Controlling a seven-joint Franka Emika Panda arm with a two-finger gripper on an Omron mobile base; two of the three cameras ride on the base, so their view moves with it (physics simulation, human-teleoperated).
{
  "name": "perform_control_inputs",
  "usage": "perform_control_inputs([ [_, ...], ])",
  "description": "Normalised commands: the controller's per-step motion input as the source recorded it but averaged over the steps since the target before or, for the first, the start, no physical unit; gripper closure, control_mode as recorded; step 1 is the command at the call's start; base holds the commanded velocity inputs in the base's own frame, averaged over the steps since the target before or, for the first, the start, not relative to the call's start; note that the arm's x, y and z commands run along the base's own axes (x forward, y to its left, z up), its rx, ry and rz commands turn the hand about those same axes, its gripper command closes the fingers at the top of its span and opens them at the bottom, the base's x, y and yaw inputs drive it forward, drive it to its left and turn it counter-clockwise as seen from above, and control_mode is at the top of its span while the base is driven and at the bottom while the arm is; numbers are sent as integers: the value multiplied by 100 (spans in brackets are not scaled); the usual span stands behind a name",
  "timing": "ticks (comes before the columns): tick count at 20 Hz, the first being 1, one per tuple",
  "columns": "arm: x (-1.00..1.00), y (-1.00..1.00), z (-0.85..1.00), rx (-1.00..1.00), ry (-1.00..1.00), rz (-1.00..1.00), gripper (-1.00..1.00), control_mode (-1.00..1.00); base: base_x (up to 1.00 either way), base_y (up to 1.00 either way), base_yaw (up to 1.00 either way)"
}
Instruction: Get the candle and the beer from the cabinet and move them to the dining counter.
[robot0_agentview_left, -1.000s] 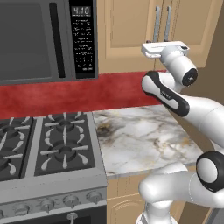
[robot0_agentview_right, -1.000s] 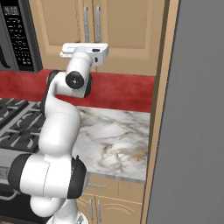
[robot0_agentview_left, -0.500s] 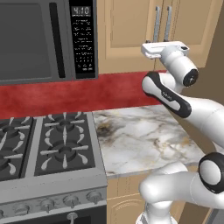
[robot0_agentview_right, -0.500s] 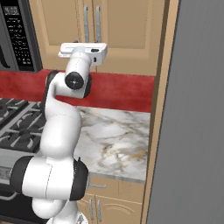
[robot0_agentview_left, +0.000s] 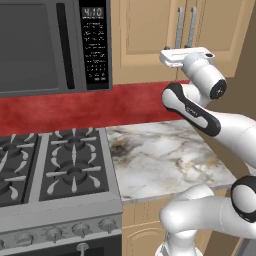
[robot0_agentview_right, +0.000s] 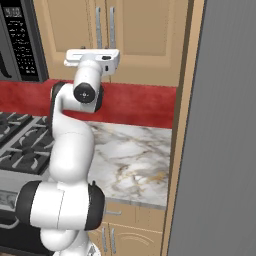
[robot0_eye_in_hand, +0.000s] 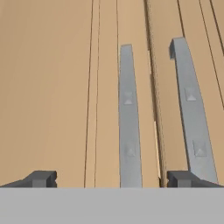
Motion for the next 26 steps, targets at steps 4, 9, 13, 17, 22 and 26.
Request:
perform_control_inputs([
  [4,6,0,0,0,0,0,-100,-100,0,0,0],
  [9,7,0,3,0,0,0,-100,-100,0,0,0],
  [13,12,0,3,0,0,0,-100,-100,0,0,0],
  [17,19,0,1,0,0,0,-100,-100,0,0,0],
  [22,18,0,0,0,0,0,-100,-100,0,0,0],
  [26,20,0,0,0,0,0,-100,-100,0,0,0],
])
